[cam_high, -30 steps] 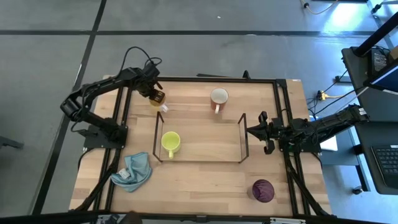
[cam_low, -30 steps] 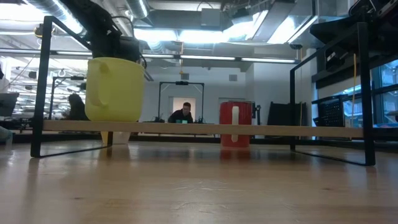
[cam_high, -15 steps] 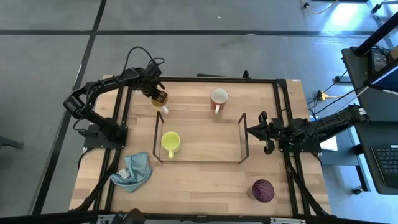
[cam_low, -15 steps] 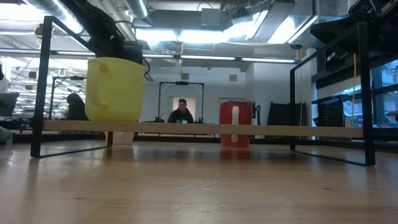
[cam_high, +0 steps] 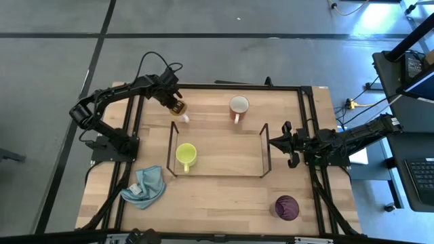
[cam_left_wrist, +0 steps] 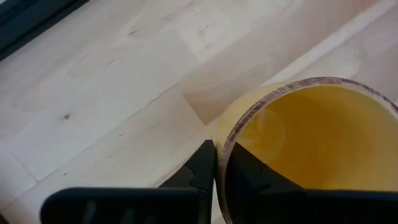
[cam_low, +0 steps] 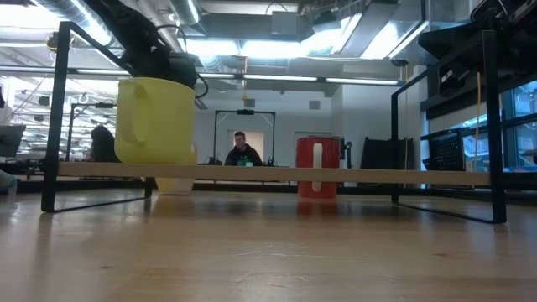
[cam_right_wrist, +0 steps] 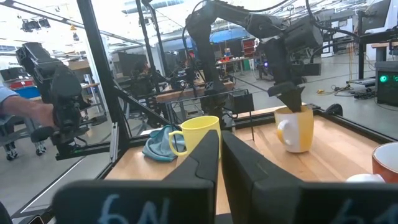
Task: Stack small to large cups/mugs on shelf
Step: Put the yellow cup on the shelf
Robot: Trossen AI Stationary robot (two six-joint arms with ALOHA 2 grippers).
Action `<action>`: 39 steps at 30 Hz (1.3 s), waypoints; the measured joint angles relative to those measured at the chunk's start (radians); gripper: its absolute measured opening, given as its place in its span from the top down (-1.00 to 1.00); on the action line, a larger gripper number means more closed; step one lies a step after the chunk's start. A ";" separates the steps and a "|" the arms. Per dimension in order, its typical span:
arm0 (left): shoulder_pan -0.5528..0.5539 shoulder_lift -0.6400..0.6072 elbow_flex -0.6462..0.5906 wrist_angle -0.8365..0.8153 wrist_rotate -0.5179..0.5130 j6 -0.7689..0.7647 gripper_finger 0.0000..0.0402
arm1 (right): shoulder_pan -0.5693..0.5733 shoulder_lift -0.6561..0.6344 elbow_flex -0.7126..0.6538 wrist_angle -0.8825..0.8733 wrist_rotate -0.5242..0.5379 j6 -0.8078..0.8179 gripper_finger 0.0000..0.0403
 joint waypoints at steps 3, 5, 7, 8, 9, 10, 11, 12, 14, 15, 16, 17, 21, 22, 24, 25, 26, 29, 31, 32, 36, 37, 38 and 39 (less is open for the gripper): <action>-0.003 0.000 0.000 0.000 0.000 0.014 0.94 | 0.000 0.000 0.000 0.000 0.000 0.001 0.90; -0.009 0.000 0.002 -0.002 0.009 0.014 0.95 | 0.000 0.000 0.000 0.000 0.000 0.000 0.90; -0.018 0.000 0.021 -0.011 0.016 0.017 0.95 | 0.000 0.000 0.000 0.000 0.000 0.001 0.90; -0.026 0.000 0.038 -0.010 0.016 0.021 0.95 | 0.000 0.000 0.000 0.000 0.000 0.001 0.90; -0.032 0.000 0.057 -0.008 0.016 0.021 0.95 | 0.000 0.000 0.000 0.000 0.000 0.001 0.90; -0.039 0.000 0.080 -0.006 0.017 0.022 0.95 | 0.000 0.000 0.000 0.000 0.000 0.000 0.90; -0.045 0.000 0.103 -0.008 0.017 0.023 0.95 | 0.000 0.000 0.000 0.000 0.000 0.000 0.90; -0.049 0.000 0.131 -0.013 0.018 0.028 0.95 | 0.000 0.000 0.000 0.000 0.000 0.001 0.90; -0.054 0.001 0.192 -0.034 0.020 0.045 0.95 | 0.000 0.000 0.000 0.000 0.000 0.001 0.90; -0.058 0.008 0.228 -0.055 0.019 0.047 0.95 | 0.000 0.000 0.000 0.000 0.000 0.001 0.90; -0.061 0.019 0.266 -0.082 0.019 0.047 0.95 | 0.000 0.000 0.000 0.000 0.000 0.001 0.90; -0.063 0.034 0.308 -0.123 0.019 0.052 0.95 | 0.000 0.000 0.000 0.000 0.000 0.001 0.90; -0.104 0.112 0.496 -0.275 0.001 0.105 0.95 | 0.000 0.000 0.000 0.000 0.000 0.001 0.90; -0.120 0.136 0.546 -0.307 -0.010 0.118 0.95 | 0.000 0.000 0.000 0.000 0.000 0.001 0.90; -0.162 0.186 0.637 -0.377 -0.040 0.146 0.95 | 0.000 0.000 0.000 0.000 0.000 0.001 0.90; -0.182 0.213 0.682 -0.400 -0.044 0.155 0.95 | 0.000 0.000 0.000 0.000 0.000 0.001 0.90; -0.200 0.237 0.722 -0.411 -0.045 0.162 0.95 | 0.000 0.000 0.000 0.000 0.000 0.001 0.90; -0.260 0.300 0.819 -0.451 -0.045 0.178 0.95 | 0.000 0.000 0.000 0.000 0.000 0.001 0.90; -0.303 0.332 0.856 -0.468 -0.046 0.180 0.95 | 0.000 0.000 0.000 0.000 0.000 0.001 0.90; -0.324 0.345 0.868 -0.477 -0.046 0.181 0.95 | 0.000 0.000 0.000 0.000 0.000 0.001 0.90; -0.415 0.356 0.851 -0.506 -0.069 0.180 0.95 | 0.000 0.000 0.000 0.000 0.000 0.001 0.90; -0.437 0.357 0.835 -0.505 -0.071 0.176 0.95 | 0.000 0.000 0.000 0.000 0.000 0.001 0.90; -0.457 0.358 0.819 -0.507 -0.074 0.172 0.95 | 0.000 0.000 0.000 0.000 0.000 0.001 0.90; -0.476 0.358 0.804 -0.505 -0.076 0.170 0.95 | 0.000 0.000 0.000 0.000 0.000 0.001 0.90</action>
